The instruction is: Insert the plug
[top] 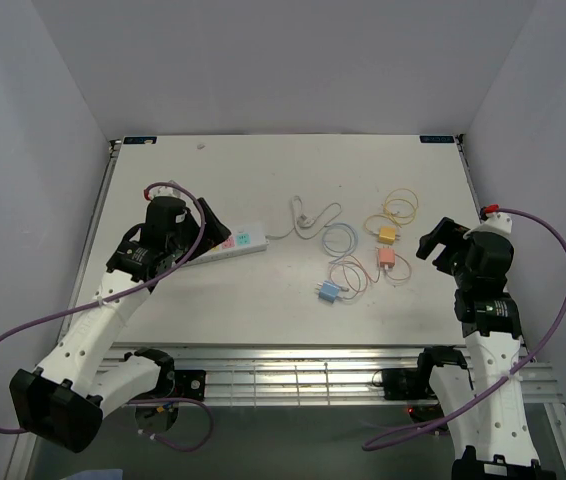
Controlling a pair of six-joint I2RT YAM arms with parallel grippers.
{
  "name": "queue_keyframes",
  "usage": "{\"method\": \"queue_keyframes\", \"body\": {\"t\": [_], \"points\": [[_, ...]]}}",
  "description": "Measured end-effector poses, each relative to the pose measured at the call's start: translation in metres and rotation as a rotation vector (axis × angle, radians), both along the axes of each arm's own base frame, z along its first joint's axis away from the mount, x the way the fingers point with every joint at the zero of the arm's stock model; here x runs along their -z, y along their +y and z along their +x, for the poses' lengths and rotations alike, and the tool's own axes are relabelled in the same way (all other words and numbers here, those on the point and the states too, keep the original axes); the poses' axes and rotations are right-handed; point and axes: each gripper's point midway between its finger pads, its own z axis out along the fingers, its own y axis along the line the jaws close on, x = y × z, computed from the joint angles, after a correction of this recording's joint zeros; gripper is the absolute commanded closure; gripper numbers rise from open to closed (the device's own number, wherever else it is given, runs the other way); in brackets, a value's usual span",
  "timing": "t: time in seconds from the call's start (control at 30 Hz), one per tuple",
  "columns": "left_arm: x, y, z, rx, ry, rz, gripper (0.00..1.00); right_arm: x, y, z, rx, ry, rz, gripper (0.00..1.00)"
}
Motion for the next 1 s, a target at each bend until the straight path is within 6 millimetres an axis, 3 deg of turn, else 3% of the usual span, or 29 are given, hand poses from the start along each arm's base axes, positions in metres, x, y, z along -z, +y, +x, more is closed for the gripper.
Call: {"method": "queue_keyframes", "body": {"t": [0.37,0.57,0.73,1.0], "points": [[-0.001,0.001,-0.002,-0.003,-0.001,0.002,0.02,0.001,0.004,0.0,-0.037,0.003,-0.017,0.1],[-0.002,0.001,-0.002,-0.002,-0.005,-0.001,0.02,0.012,0.015,0.003,-0.126,0.05,-0.019,0.1],[0.005,-0.003,-0.005,0.017,0.013,-0.01,0.02,0.04,0.026,0.009,-0.216,0.164,-0.022,0.1],[0.02,-0.01,-0.003,0.044,0.056,-0.016,0.02,0.105,0.056,0.011,-0.354,0.419,-0.097,0.1]]}}
